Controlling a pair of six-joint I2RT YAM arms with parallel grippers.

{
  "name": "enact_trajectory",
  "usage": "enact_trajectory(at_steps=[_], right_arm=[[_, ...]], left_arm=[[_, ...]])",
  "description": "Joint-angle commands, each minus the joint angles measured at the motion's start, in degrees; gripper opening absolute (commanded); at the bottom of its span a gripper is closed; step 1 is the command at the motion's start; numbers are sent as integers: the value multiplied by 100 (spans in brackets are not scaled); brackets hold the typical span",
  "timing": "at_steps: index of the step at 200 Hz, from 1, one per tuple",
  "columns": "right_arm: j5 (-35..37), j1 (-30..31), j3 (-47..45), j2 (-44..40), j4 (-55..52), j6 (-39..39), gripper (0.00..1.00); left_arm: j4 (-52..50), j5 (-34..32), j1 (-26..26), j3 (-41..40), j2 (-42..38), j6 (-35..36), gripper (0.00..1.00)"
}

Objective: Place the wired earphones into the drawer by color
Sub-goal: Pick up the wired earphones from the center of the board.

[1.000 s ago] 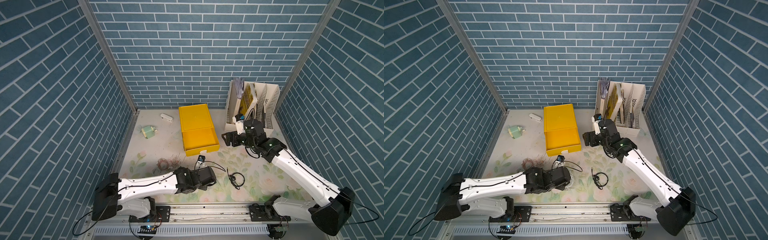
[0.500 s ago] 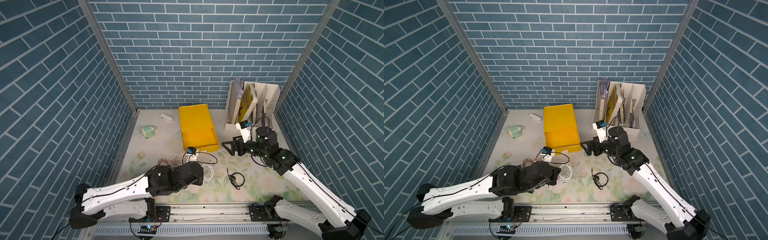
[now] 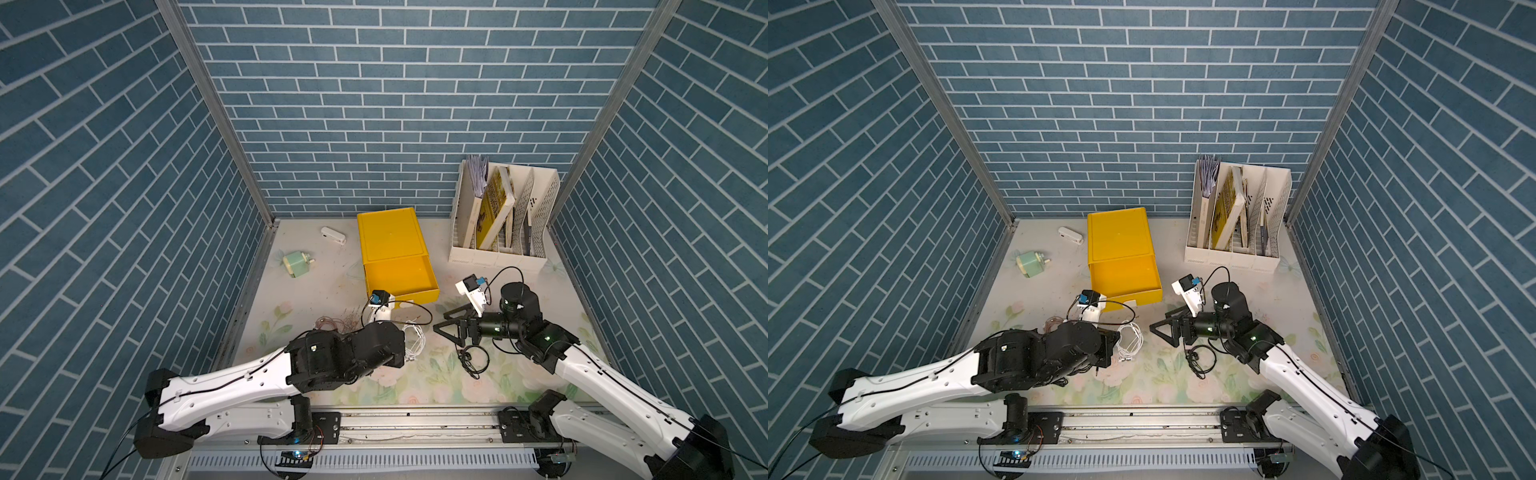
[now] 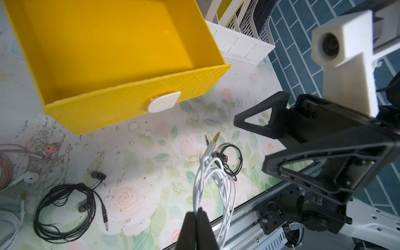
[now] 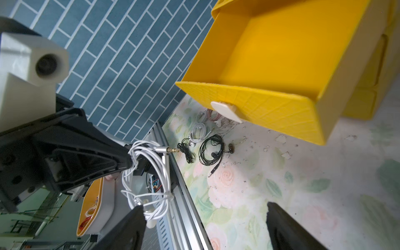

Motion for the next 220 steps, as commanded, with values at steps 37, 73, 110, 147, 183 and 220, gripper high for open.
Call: enact_trajectory(at_steps=[37,73,110,147,183,220], right_arm=[[-197,576,-135,113,1157,403,92],[-37,850,-105,462,1290,398,91],[166,933,-11,806,1314,359,87],[210,952,75,855,1464,398,79],[45,975,78,934,1644,394,65],[3,1040,107,1037,1707,396,48]], left_arm=[[-54,-124,-25,90,-19,11,1],[-28,-133,-29,97,-9,9,1],[33,-124,-28,39,-45,6,1],[99,-102,-29,-50,-71,4,1],[163,-107,-31,-88,-70,39,1],[183,-133,-27,-147,-71,40,2]])
